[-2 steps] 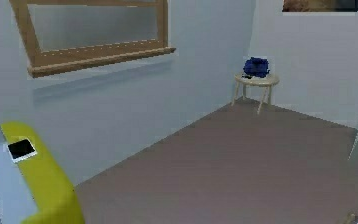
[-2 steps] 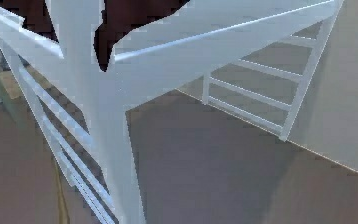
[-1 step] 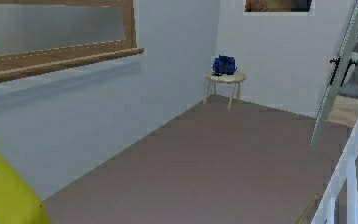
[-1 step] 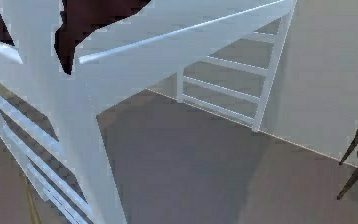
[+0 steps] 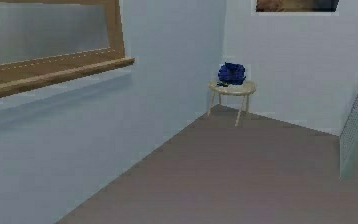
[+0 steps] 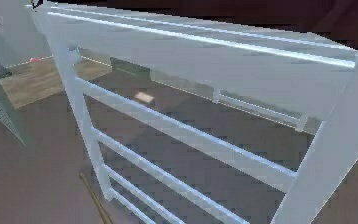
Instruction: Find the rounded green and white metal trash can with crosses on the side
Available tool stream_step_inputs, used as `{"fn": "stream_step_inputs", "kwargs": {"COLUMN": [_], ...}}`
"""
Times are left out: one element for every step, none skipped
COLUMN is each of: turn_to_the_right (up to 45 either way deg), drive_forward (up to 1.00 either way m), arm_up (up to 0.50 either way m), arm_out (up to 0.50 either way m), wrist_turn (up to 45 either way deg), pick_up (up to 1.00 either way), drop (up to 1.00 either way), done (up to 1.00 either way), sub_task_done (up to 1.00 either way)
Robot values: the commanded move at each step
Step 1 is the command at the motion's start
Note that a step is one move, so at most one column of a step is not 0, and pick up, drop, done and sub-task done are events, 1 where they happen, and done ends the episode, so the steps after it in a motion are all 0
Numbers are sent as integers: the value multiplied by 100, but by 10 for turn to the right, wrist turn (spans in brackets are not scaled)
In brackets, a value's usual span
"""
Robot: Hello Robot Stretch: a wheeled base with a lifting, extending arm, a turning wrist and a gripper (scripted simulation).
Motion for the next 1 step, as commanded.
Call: {"fn": "stream_step_inputs", "kwargs": {"turn_to_the_right": [-450], "drive_forward": [0], "arm_up": [0], "arm_out": [0], "wrist_turn": [0], "pick_up": [0], "drop": [0], "done": [0], "sub_task_done": [0]}}
